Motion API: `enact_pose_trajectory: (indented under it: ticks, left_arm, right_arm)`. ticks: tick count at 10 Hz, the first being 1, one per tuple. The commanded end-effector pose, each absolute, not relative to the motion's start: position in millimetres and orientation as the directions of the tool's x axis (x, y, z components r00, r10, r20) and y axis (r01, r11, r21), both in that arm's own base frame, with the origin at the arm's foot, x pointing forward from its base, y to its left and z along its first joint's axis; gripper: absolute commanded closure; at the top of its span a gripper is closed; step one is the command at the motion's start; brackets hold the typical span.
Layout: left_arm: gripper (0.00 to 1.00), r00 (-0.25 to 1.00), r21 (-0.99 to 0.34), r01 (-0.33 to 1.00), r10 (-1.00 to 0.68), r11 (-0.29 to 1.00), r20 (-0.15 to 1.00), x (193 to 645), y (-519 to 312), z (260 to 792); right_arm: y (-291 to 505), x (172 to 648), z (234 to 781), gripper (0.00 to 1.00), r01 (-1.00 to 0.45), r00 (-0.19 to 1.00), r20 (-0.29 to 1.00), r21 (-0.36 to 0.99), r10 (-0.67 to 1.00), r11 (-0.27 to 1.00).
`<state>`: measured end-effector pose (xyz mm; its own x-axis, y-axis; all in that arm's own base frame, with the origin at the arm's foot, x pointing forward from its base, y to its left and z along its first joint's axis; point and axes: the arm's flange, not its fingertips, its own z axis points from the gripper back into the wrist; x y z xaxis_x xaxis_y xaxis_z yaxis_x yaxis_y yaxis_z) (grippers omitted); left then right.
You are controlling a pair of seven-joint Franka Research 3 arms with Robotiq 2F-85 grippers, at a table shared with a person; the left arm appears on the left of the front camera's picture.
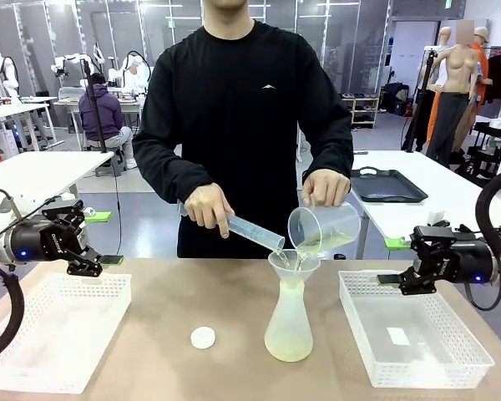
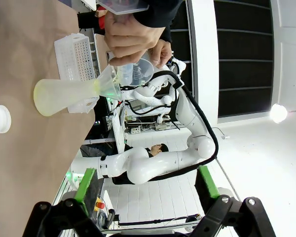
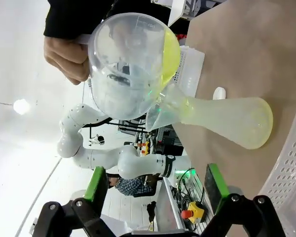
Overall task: Prepare the solutions needed for the experiment.
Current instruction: Once the solution is in the Big flask , pick up the Plastic Funnel and place it back into the right Organizing basket.
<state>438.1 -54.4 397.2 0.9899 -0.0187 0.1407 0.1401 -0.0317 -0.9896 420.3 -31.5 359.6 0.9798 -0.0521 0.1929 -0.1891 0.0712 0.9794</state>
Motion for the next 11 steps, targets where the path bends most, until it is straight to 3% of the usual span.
enact_pose_trajectory:
  ticks: [1,11]
  left_arm:
    - [0.00,0.988,-0.988,0.150,-0.020,-0.035,0.151,437.1,-54.8,397.9]
    - [0.00,0.988,-0.988,0.150,-0.020,-0.035,0.151,437.1,-54.8,397.9]
  right_arm:
    - [-32.1,424.6,362.6,0.00,-0.152,0.986,0.155,0.986,-0.057,0.062]
    - [-30.8,420.0,358.1,0.00,-0.180,0.982,0.183,0.982,-0.048,0.064]
